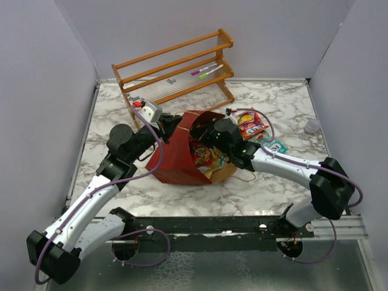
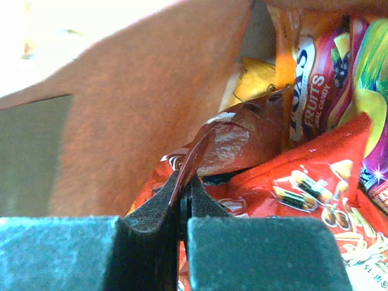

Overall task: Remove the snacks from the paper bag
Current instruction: Take out the snack from the paper bag.

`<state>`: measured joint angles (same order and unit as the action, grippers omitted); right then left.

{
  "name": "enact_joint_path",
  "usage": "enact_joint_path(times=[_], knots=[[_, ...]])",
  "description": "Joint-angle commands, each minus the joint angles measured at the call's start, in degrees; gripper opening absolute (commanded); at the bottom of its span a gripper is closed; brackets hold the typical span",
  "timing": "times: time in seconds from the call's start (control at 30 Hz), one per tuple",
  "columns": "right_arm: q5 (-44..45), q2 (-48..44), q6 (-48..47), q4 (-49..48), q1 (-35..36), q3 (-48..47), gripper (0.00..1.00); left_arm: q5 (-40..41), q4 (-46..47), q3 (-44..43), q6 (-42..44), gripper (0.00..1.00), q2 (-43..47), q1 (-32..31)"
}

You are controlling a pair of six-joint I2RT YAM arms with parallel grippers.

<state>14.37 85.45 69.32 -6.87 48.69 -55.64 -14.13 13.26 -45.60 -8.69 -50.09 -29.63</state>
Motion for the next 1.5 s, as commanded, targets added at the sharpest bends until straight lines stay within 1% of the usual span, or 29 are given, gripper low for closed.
enact_joint_path(times=[0.0,0.13,0.27,0.53,0.73,1.17,1.37,1.47], knots=[[3.7,-4.9,-2.4,-2.1,0.4,0.1,0.01,4.5,1.1,1.1,0.1,0.00,1.9,0.3],[4.3,-7.5,-3.5,-2.6,0.4,0.6,0.01,6.8,0.9,1.2,0.1,0.00,2.3,0.4],[5.1,-9.4,-5.2,-3.1,0.4,0.4,0.01,7.5,1.2,1.5,0.0,0.00,2.6,0.7],[5.4,-10.4,-9.7,-4.7,0.4,-0.6,0.01,8.8,2.0,2.0,-1.4,0.00,2.5,1.9],[8.1,-12.9,-11.7,-4.3,0.3,-1.3,0.01,11.3,1.9,2.4,-1.6,0.00,2.9,2.2],[9.1,-17.7,-17.1,-5.9,0.2,-4.9,0.01,12.5,1.6,2.4,-1.6,0.00,2.9,2.5],[10.0,-22.5,-21.2,-5.6,0.2,-4.9,0.01,13.0,1.2,2.3,-1.5,0.00,3.1,2.5],[12.5,-26.8,-25.8,-4.9,0.2,-3.9,0.01,13.1,1.0,2.2,-1.5,0.00,3.1,2.5]])
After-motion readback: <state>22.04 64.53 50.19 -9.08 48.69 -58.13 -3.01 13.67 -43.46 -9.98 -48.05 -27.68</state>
